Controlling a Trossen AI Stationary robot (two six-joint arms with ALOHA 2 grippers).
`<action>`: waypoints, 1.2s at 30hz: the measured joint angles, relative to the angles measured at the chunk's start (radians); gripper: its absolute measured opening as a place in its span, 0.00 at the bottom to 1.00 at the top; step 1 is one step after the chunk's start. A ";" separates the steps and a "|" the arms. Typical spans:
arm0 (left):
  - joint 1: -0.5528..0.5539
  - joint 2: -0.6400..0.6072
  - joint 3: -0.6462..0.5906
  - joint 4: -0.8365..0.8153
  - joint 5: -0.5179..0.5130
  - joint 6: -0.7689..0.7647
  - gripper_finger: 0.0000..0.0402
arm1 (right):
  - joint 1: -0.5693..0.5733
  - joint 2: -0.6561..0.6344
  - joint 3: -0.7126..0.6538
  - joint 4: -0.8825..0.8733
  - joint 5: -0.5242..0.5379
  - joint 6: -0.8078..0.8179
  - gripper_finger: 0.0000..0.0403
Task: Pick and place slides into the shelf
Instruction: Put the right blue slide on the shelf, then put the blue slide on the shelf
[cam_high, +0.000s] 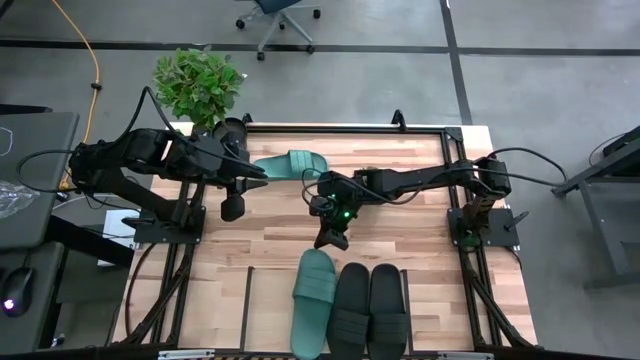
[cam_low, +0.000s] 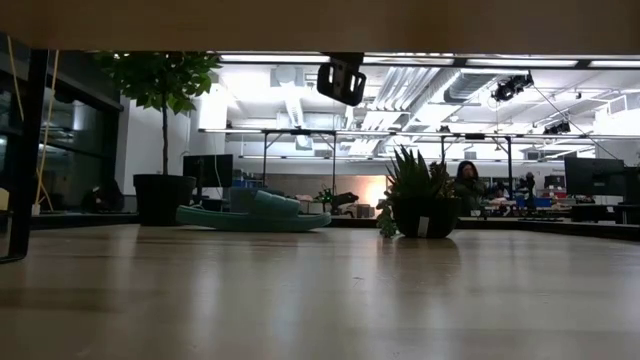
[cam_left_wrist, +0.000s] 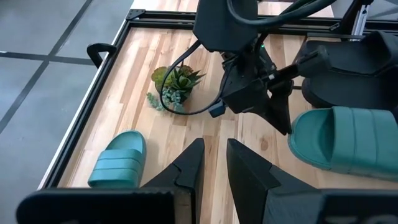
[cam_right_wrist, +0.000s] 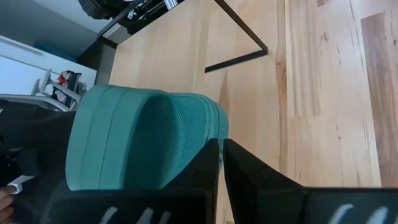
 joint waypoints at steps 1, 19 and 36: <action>0.000 0.000 0.000 0.000 0.000 0.000 0.14 | 0.000 0.000 0.000 0.000 0.003 0.000 0.04; 0.001 0.009 0.000 -0.007 -0.050 -0.107 0.14 | -0.126 -0.068 0.000 0.051 0.214 0.086 0.04; 0.253 0.146 -0.001 0.098 0.166 -0.079 0.14 | -0.357 -0.201 0.000 -0.122 0.095 -0.005 0.05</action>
